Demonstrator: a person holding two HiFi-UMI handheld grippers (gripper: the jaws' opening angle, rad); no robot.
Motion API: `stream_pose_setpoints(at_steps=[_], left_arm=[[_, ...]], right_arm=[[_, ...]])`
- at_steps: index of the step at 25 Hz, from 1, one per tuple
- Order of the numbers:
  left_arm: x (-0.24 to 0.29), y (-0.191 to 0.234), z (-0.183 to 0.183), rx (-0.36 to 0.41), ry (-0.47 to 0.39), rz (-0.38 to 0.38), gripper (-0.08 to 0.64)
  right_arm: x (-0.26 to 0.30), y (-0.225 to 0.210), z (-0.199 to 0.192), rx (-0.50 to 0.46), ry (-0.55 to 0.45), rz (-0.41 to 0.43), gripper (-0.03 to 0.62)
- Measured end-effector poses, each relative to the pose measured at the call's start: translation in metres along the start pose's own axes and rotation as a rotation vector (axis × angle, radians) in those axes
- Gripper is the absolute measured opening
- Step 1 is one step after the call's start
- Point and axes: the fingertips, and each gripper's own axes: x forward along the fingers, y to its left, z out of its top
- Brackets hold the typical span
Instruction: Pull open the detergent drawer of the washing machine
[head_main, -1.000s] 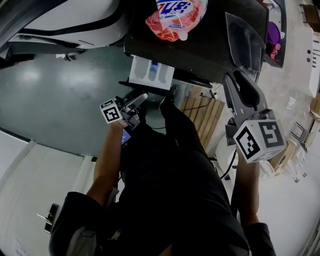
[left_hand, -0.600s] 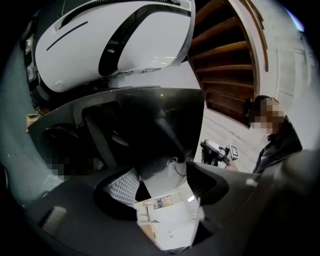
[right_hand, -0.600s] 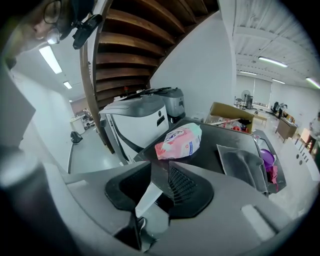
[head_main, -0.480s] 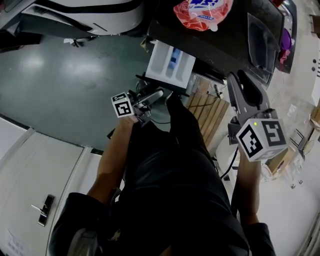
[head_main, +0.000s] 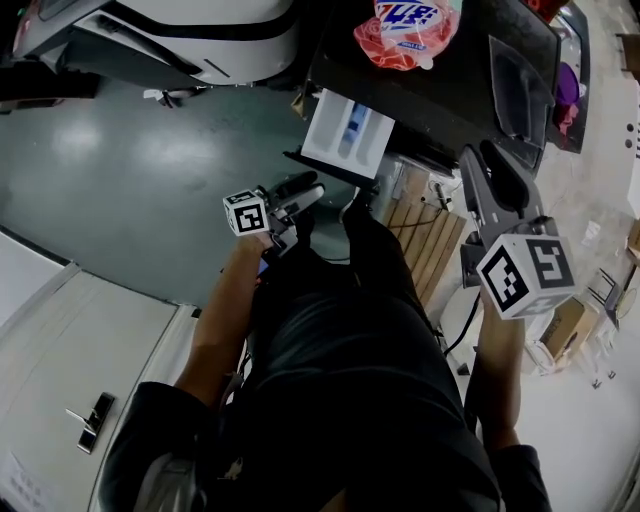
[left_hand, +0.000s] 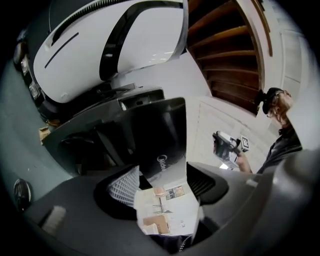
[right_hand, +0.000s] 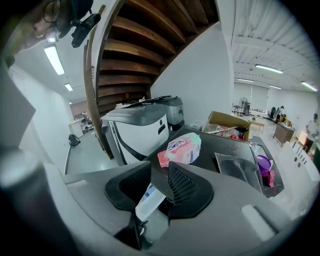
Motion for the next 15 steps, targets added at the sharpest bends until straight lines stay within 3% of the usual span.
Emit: stream_pose_setpoints(at_steps=[4,8,15], left_arm=[[-0.017,-0.008,0.016,0.046,0.002,0.007,0.347],[-0.033,-0.012,0.036,0.138,0.036,0.04,0.347],[-0.055,-0.036,0.085,0.282,0.008,0.093,0.346]], right_arm=[[-0.002,0.005,0.01,-0.001,-0.03,0.01,0.106],[-0.002,0.015,0.021,0.0,-0.063,0.026,0.106],[-0.015,0.019,0.044,-0.005,-0.134,0.035,0.106]])
